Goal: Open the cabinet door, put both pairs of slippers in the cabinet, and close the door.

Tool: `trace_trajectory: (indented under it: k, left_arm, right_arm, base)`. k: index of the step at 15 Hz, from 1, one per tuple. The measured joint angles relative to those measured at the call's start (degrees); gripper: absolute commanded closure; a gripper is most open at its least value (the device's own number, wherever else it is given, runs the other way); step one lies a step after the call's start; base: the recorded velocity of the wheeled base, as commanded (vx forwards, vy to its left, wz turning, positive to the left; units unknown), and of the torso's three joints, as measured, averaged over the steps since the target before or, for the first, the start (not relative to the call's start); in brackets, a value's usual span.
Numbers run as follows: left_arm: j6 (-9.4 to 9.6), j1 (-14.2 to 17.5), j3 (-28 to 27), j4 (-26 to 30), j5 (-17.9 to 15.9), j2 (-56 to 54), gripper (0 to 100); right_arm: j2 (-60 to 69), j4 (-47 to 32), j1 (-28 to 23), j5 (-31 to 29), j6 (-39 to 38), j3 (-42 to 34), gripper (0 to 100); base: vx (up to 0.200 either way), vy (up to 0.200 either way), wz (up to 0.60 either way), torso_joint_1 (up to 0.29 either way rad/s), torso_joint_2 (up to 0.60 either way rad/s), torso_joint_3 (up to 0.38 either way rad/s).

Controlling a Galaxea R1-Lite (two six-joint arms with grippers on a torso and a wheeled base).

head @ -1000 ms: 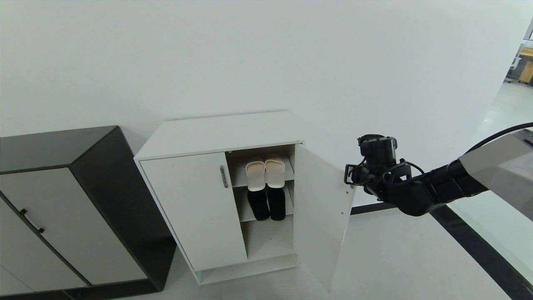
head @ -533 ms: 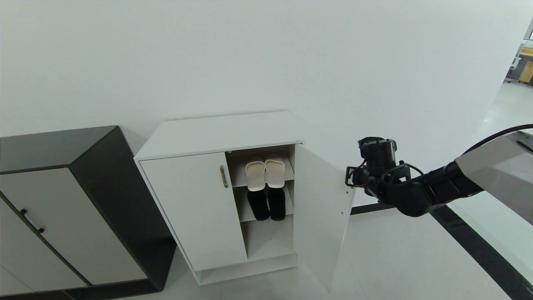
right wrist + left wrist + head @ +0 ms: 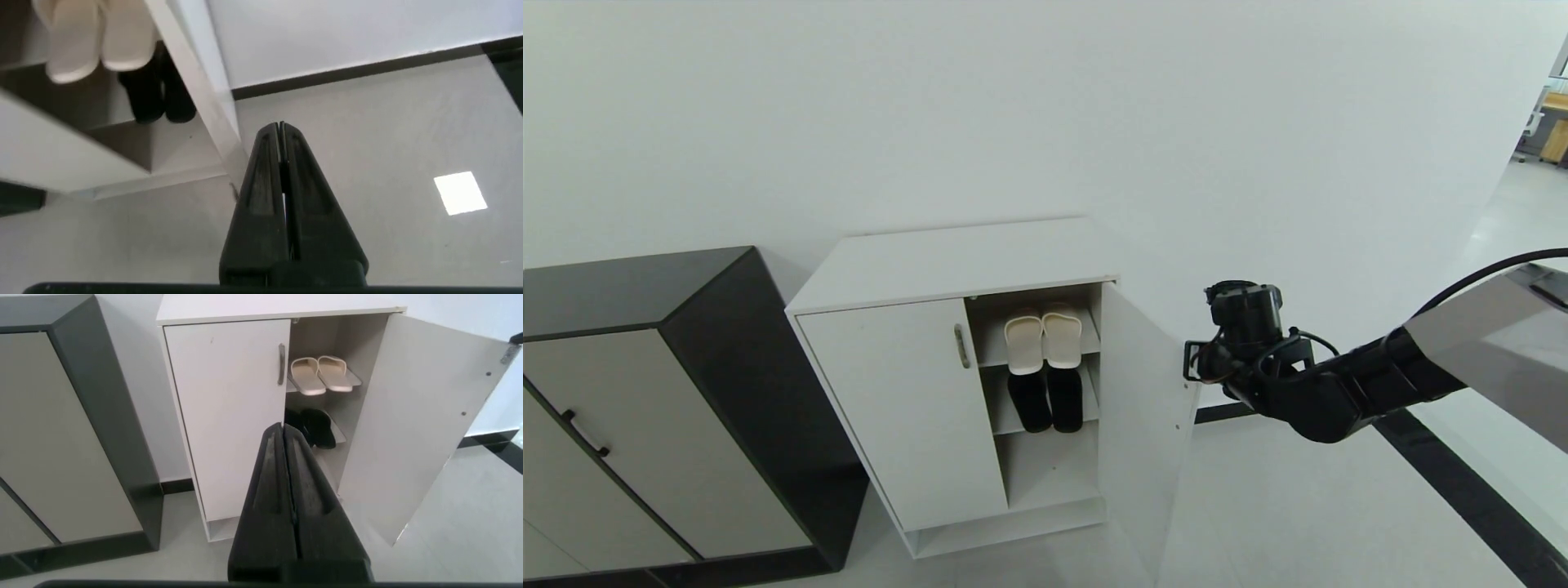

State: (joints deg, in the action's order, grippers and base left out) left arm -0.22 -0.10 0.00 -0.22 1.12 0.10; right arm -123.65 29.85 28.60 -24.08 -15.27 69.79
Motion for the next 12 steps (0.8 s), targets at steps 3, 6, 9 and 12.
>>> trace_trajectory:
  k: [3,6,9,12]
  left_arm:
    - [-0.02,0.0,0.0,0.0,0.0,0.0,100]
    - [-0.02,0.0,0.0,0.0,0.0,0.0,100]
    - [0.0,0.0,0.0,0.0,0.0,0.0,100]
    - [-0.02,0.0,0.0,0.0,-0.1,0.0,100]
  right_arm:
    - [1.3,0.8,4.8,0.0,-0.4,-2.8,100]
    - [2.6,3.2,9.7,0.0,-0.3,-5.2,100]
    - [3.4,6.8,10.8,0.4,0.2,-7.1,100]
    - [3.4,14.9,10.1,1.3,4.9,-10.9,100]
  base:
    - [0.0,0.0,0.0,0.0,0.0,0.0]
    - [0.0,0.0,0.0,0.0,0.0,0.0]
    - [0.0,0.0,0.0,0.0,0.0,0.0]
    - [0.0,0.0,0.0,0.0,0.0,0.0]
